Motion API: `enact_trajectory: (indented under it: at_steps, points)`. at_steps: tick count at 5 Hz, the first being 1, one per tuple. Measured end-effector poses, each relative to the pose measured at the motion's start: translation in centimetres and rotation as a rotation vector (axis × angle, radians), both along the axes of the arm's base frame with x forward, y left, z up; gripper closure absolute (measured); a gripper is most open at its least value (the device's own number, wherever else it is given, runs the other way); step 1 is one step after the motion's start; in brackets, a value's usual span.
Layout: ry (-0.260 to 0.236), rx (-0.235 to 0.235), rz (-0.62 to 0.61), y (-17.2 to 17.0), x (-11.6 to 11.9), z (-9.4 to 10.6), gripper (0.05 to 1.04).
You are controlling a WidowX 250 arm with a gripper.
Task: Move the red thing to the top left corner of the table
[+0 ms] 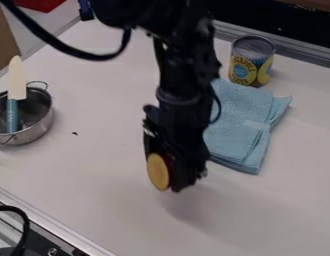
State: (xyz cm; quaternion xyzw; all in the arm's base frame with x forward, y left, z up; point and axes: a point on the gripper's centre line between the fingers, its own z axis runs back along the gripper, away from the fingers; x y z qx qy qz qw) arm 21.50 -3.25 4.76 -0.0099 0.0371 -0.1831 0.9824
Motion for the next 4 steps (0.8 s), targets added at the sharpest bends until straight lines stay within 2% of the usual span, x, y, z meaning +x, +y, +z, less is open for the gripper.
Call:
enact_trajectory:
  at_steps: [1, 2, 4]
  points:
    - [-0.061, -0.025, 0.145, 2.4, 2.7, 2.0, 0.324]
    - [-0.085, -0.021, 0.288, 5.2, 6.0, 1.7, 0.324]
    - [-0.114, 0.011, 0.525, 9.4, 12.1, -0.5, 0.324]
